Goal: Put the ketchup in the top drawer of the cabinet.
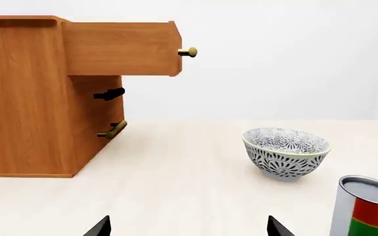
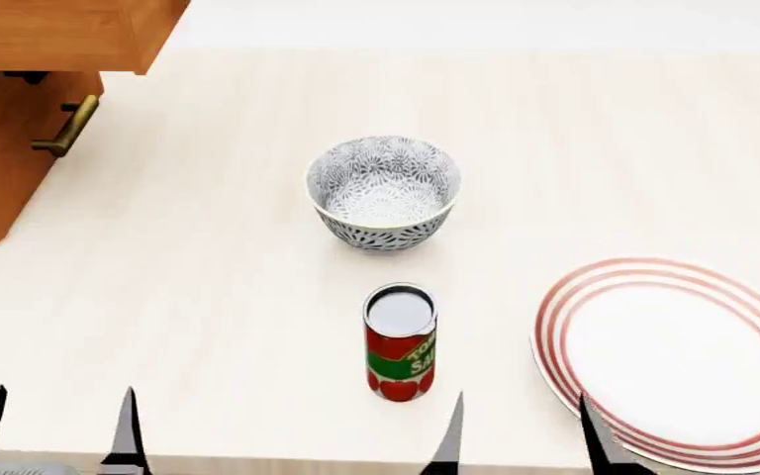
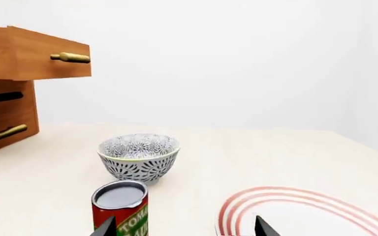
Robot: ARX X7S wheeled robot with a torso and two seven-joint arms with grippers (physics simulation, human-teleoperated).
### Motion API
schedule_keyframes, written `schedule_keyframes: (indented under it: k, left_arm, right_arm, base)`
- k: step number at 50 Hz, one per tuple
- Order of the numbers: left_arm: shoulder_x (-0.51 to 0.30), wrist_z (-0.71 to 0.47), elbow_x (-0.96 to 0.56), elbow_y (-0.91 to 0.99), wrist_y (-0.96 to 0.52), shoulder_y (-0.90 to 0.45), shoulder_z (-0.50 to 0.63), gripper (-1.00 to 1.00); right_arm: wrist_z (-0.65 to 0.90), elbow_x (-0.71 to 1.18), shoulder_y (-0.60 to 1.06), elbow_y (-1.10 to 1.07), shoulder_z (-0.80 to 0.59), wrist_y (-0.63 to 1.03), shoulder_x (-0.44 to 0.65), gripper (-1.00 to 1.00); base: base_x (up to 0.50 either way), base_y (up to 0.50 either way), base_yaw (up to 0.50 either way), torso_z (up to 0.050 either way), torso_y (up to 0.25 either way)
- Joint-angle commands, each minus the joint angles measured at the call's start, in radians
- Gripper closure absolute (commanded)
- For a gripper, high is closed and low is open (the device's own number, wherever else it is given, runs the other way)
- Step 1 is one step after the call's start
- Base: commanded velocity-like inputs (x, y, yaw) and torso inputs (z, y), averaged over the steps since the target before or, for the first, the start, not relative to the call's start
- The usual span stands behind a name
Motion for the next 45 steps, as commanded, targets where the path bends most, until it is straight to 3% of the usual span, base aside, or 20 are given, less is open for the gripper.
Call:
schedule_keyframes:
  k: [1, 16, 45]
  left_arm:
    - [-0.031, -0.029, -0.032, 0.188, -0.120, -0.022, -0.002, -1.00]
    - [-0.050, -0.054, -0.067, 0.280, -0.164, -0.024, -0.004, -1.00]
    - [-0.072, -0.081, -0.092, 0.245, -0.150, -0.041, 0.012, -1.00]
  right_arm:
    - [0.022, 0.007, 0.021, -0.183, -0.020, 0.108, 0.030, -1.00]
    - [0.033, 0.042, 0.018, -0.228, -0.023, 0.094, 0.050, -1.00]
    - [0.050, 0.076, 0.039, -0.215, -0.053, 0.111, 0.077, -1.00]
  base:
    - [0.00, 0.00, 0.00, 0.000, 0.000]
    - [0.05, 0.00, 0.00, 0.000, 0.000]
    - [0.42, 0.00, 0.00, 0.000, 0.000]
